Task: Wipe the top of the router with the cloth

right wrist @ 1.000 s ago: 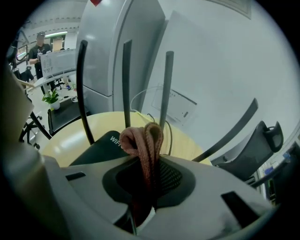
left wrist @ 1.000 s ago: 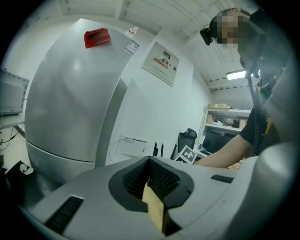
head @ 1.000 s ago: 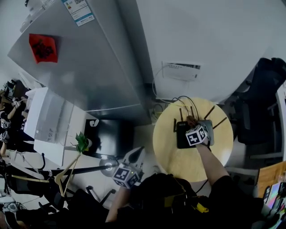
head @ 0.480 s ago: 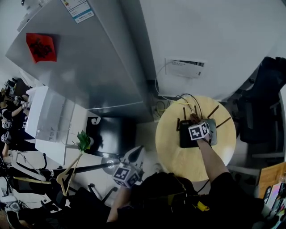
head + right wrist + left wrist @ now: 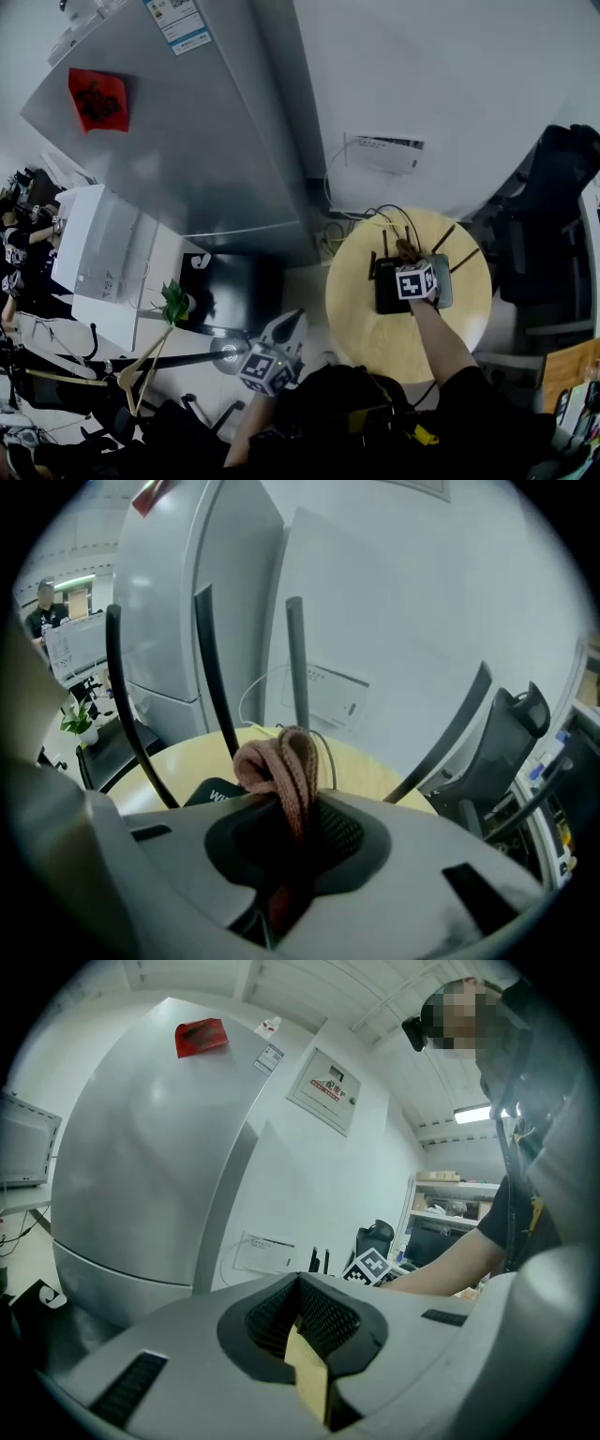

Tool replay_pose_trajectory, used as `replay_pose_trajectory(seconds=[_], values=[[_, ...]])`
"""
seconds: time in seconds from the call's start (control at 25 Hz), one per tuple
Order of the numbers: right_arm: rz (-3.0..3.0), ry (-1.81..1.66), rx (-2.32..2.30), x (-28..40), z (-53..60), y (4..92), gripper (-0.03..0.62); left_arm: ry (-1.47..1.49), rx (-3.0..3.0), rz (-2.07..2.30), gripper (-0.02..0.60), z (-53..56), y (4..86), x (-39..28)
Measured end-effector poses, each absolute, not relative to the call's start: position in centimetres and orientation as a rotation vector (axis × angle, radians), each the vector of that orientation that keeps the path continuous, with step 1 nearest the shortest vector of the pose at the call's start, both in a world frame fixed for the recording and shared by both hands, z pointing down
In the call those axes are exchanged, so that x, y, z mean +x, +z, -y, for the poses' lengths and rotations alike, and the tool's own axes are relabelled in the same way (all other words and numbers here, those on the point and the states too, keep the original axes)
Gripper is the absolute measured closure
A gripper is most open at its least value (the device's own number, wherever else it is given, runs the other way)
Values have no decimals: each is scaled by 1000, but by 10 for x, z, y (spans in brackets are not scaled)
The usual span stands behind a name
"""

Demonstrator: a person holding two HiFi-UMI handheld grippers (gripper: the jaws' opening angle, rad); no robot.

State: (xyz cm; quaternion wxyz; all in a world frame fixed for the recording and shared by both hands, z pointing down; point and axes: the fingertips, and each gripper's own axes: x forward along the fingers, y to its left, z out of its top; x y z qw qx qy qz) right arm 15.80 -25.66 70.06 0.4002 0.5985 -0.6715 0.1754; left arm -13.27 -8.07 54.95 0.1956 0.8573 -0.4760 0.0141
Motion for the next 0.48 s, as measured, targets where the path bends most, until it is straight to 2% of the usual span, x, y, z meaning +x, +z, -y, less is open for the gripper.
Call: replay_pose_trajectory(seconds=[0.48], values=[[1798, 387, 1598, 153, 258, 668, 532, -58, 2485, 1328, 581, 79, 530, -130]])
